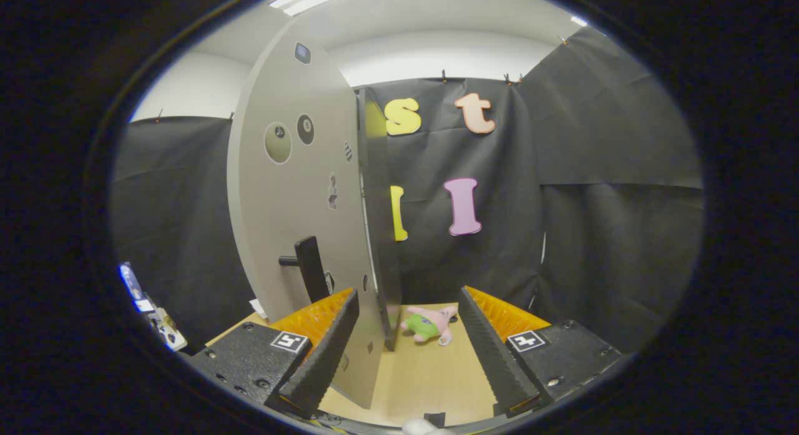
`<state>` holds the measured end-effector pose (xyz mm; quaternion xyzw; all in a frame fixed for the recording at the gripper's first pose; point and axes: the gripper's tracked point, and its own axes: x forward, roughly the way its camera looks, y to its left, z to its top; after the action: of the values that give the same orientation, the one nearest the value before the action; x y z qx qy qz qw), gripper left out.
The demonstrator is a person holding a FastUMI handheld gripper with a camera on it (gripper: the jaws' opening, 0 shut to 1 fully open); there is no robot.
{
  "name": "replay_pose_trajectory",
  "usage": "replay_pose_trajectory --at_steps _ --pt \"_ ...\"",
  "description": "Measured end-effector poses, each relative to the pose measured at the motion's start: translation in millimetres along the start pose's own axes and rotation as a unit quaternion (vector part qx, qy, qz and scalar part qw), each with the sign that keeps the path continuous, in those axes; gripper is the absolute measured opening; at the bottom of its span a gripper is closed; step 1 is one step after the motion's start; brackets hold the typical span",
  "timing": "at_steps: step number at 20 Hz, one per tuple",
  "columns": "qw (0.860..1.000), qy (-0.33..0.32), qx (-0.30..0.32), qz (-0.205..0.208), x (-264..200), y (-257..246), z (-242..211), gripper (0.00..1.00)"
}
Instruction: Open the shoe cabinet door, grab the shoes and put them into the shoe cabinet, then close the shoe cabinet door.
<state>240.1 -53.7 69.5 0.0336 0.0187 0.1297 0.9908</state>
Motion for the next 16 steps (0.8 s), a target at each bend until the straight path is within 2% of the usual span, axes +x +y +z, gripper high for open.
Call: replay_pose_trajectory --at_steps 6,11,16 --pt "0.998 0.013 -0.008 0.054 8 18 -2 0.99" --pt "0.998 0.018 -0.019 0.053 18 46 -1 0.97" --pt "0.998 0.025 -0.020 0.052 16 95 -8 0.97"
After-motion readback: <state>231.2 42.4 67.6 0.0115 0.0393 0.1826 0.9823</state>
